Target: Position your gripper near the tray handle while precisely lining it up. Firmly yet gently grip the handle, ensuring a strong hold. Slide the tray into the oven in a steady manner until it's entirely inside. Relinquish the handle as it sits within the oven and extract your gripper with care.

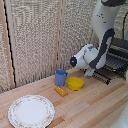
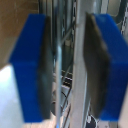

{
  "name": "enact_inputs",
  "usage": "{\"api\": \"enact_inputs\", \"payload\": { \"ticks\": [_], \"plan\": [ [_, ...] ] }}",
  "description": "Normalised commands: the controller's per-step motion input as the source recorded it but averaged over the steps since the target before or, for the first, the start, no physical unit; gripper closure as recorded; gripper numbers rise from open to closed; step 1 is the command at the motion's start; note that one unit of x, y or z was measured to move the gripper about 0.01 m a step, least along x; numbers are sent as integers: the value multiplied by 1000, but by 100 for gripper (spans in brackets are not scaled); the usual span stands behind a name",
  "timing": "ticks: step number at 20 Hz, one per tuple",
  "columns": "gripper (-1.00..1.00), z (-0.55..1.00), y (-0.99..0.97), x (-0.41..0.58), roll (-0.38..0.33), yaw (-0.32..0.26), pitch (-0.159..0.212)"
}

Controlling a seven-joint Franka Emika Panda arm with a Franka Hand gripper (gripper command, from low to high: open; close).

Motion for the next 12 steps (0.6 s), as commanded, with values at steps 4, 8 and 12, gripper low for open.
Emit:
{"api": "enact_inputs", "payload": {
  "ticks": [4, 8, 12],
  "plan": [
    [100, 362, -169, 65, 42, 0, 84],
    [100, 582, -380, 176, 122, 5, 140],
    [100, 636, -542, 234, 156, 0, 111]
  ]
}}
